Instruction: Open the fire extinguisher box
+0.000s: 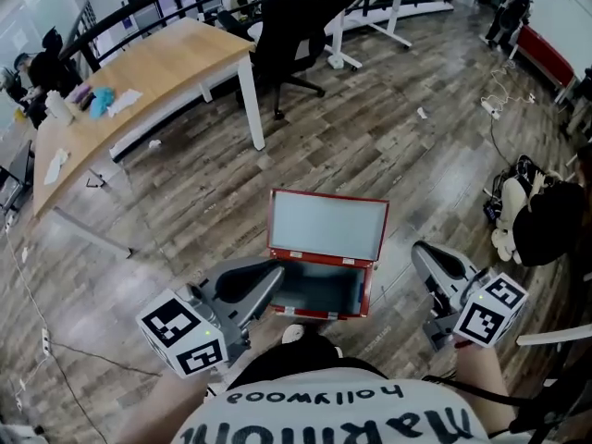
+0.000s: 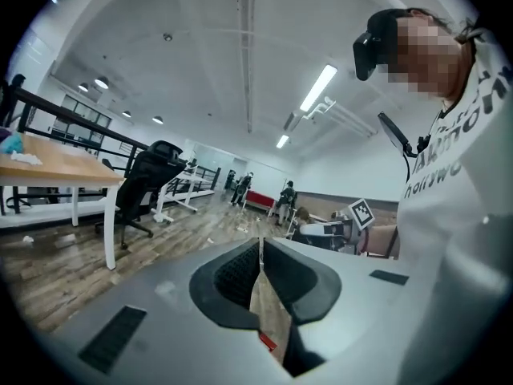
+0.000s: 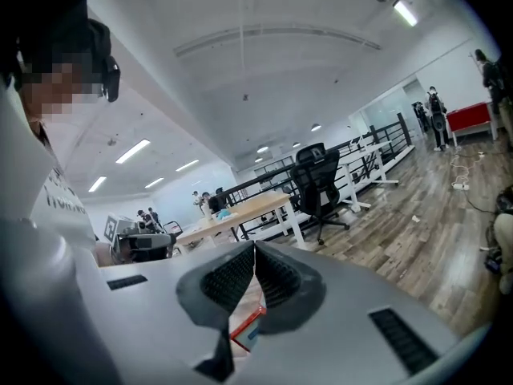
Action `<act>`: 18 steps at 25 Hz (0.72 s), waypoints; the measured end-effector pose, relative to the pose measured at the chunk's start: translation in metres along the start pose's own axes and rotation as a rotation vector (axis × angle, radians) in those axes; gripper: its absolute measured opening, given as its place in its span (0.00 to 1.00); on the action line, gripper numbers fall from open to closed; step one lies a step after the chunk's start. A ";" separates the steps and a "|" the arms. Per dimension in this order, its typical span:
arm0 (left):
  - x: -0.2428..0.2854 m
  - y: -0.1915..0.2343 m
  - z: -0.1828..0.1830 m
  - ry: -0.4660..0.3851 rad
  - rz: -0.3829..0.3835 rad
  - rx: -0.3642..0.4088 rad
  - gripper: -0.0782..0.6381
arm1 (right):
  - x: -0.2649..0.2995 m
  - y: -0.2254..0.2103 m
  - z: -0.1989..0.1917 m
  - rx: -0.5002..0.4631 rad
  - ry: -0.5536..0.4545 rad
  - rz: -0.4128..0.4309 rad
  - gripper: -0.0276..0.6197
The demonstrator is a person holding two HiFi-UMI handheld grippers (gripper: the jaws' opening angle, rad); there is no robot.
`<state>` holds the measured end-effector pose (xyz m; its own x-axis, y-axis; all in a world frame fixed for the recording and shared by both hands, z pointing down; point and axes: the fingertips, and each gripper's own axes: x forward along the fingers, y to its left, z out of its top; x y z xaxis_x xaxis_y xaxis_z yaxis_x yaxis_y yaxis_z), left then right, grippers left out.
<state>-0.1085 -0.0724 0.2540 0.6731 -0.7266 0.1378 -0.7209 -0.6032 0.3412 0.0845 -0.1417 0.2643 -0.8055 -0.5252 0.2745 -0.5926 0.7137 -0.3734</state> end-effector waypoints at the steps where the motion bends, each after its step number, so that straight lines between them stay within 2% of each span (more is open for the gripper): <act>1: 0.000 -0.008 -0.003 0.001 0.011 -0.001 0.14 | -0.003 0.006 -0.003 -0.009 0.003 0.023 0.06; 4: 0.007 -0.032 -0.006 -0.002 0.023 0.008 0.14 | -0.011 0.024 -0.017 -0.049 0.039 0.082 0.06; 8: 0.023 -0.048 -0.001 -0.048 0.071 0.002 0.14 | -0.010 0.044 -0.040 -0.178 0.093 0.095 0.06; 11: 0.032 -0.063 0.002 -0.055 0.048 0.012 0.14 | -0.003 0.060 -0.047 -0.222 0.107 0.105 0.06; 14: 0.028 -0.070 -0.009 -0.010 0.022 0.029 0.14 | 0.000 0.078 -0.048 -0.209 0.110 0.126 0.06; 18: 0.019 -0.062 -0.021 0.023 -0.008 -0.018 0.14 | 0.004 0.088 -0.045 -0.113 0.088 0.113 0.06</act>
<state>-0.0473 -0.0414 0.2552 0.6827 -0.7137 0.1564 -0.7125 -0.6029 0.3590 0.0292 -0.0599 0.2727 -0.8608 -0.3996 0.3152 -0.4907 0.8161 -0.3053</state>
